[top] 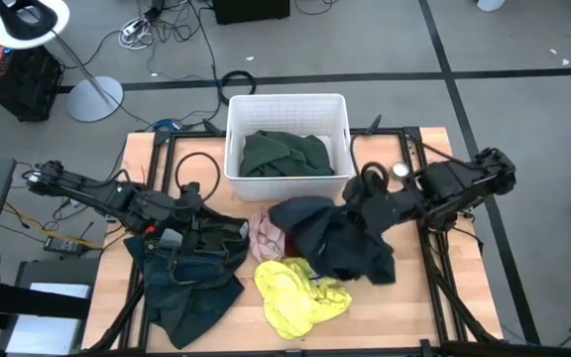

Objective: Sort clothes
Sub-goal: Put the dark blue shorts into the white bin

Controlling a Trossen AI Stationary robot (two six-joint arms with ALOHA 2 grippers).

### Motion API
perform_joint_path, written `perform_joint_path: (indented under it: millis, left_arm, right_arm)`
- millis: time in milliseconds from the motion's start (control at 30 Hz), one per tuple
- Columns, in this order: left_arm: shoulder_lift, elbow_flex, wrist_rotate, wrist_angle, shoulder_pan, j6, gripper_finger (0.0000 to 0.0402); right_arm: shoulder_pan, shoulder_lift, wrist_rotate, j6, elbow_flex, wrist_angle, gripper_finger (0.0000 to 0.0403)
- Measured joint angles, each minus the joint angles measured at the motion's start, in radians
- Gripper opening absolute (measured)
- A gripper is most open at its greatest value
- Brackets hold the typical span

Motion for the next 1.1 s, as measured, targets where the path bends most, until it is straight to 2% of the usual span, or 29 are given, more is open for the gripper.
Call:
perform_joint_path:
  millis: [100, 367, 467, 633, 733, 900, 1100]
  left_arm:
    - [-0.025, -0.032, 0.004, 0.006, 0.002, -0.002, 0.0131]
    - [-0.054, -0.043, 0.067, 0.020, 0.001, 0.017, 0.0131]
    - [-0.055, -0.043, 0.068, 0.041, 0.001, 0.026, 0.0131]
    - [-0.060, -0.043, 0.089, 0.034, 0.001, 0.055, 0.0131]
    - [-0.081, -0.043, 0.093, 0.000, 0.001, 0.055, 0.0131]
    - [-0.152, -0.043, 0.093, -0.029, 0.001, 0.061, 0.0131]
    - [-0.249, -0.043, 0.093, -0.038, 0.001, 0.083, 0.0131]
  right_arm:
    - [-0.025, 0.000, 0.002, -0.049, 0.032, 0.066, 0.0000]
    - [-0.105, 0.001, 0.021, -0.377, 0.103, 0.484, 0.0000]
    - [-0.153, 0.001, 0.055, -0.497, 0.118, 0.621, 0.0000]
    - [-0.264, 0.002, 0.053, -0.636, 0.118, 0.845, 0.0000]
    - [-0.329, 0.007, 0.025, -0.696, 0.119, 0.979, 0.0000]
    - [-0.432, 0.009, -0.088, -0.764, 0.118, 1.188, 0.0000]
    - [-0.529, 0.009, -0.147, -0.822, 0.118, 1.425, 0.0000]
